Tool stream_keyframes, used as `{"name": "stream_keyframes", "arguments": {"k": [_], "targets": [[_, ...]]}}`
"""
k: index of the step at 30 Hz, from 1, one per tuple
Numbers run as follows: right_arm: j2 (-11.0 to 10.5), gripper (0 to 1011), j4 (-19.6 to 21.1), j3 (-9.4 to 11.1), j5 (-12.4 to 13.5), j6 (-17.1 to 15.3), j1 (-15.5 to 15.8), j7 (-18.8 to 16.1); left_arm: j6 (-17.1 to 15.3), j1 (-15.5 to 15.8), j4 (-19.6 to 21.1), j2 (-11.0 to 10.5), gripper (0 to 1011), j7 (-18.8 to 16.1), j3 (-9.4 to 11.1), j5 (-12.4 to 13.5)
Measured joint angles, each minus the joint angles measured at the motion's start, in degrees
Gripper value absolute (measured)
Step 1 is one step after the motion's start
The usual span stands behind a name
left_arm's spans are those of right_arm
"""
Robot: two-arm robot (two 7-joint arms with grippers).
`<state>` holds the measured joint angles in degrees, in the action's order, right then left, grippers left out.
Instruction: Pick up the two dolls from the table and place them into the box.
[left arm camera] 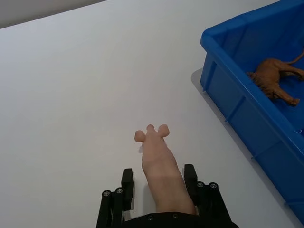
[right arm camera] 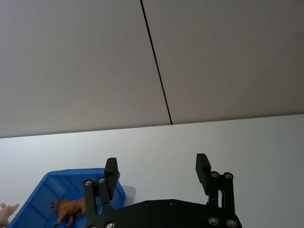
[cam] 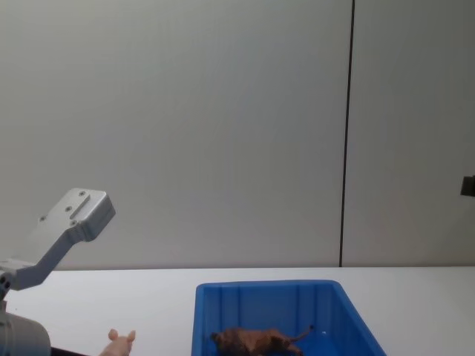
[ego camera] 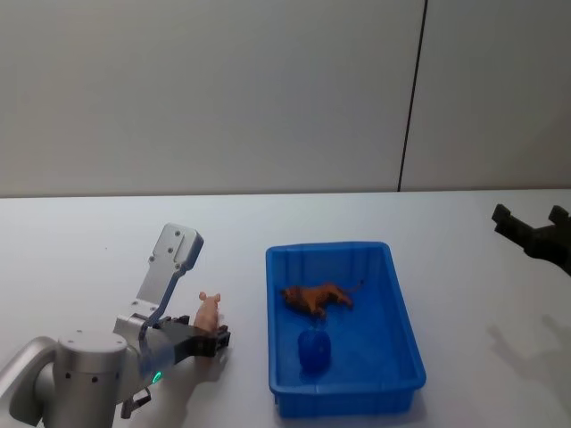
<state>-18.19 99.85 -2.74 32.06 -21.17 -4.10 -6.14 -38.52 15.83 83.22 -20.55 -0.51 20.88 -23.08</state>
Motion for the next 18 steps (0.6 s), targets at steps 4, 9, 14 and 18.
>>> {"name": "stream_keyframes", "arguments": {"k": [4,9,14,18], "targets": [[0.0,1007,0.0,0.0,0.0,0.0,0.0,0.0,0.0,0.1,-0.1,0.1,618,0.0,0.0,0.1],[0.0,1007,0.0,0.0,0.0,0.0,0.0,0.0,-0.1,0.2,-0.2,0.1,565,0.0,0.0,0.1],[0.0,1007,0.0,0.0,0.0,0.0,0.0,0.0,0.2,0.1,-0.2,0.1,533,0.0,0.0,0.3],[0.0,1007,0.0,0.0,0.0,0.0,0.0,0.0,1.2,0.0,0.0,0.1,519,-0.2,-0.1,0.5]]}}
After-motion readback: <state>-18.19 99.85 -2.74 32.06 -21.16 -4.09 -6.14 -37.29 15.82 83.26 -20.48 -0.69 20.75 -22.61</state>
